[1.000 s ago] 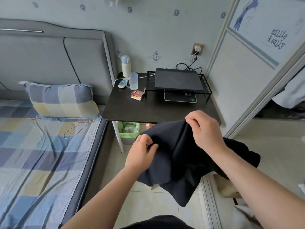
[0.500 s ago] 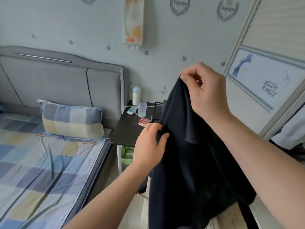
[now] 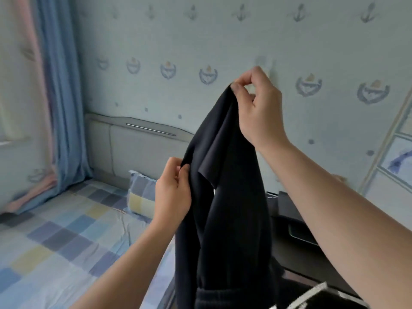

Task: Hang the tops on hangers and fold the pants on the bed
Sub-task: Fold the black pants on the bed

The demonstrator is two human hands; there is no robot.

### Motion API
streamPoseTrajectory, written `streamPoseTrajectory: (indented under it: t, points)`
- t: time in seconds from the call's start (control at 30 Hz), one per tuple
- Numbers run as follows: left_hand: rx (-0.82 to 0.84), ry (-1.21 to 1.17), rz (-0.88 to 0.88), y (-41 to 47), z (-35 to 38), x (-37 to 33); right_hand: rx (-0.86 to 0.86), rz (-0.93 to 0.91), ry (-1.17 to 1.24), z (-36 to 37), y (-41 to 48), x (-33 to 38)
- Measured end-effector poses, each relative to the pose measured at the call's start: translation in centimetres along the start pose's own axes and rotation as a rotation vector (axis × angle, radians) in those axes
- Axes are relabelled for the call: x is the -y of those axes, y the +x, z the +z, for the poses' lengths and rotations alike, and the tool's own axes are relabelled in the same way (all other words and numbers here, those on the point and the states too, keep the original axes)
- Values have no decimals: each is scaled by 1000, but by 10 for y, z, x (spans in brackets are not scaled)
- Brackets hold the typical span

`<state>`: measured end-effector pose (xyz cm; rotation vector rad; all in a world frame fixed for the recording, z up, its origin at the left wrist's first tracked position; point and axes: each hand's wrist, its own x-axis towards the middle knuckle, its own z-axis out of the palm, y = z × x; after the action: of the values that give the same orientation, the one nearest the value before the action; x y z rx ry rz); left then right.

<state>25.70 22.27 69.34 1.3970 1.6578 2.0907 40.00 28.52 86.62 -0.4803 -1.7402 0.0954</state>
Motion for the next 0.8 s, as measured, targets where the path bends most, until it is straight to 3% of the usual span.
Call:
streamPoseTrajectory:
  t: [0.37,0.57,0.8]
  points:
    - [-272,248,-109,36,-268,42,210,159,223,242,-34,60]
    - [-361,256,-291,22,-350,71,399,327,347,363,-82,86]
    - [-526,323,-391,-4,-412,110,660,424,386,436,-150,105]
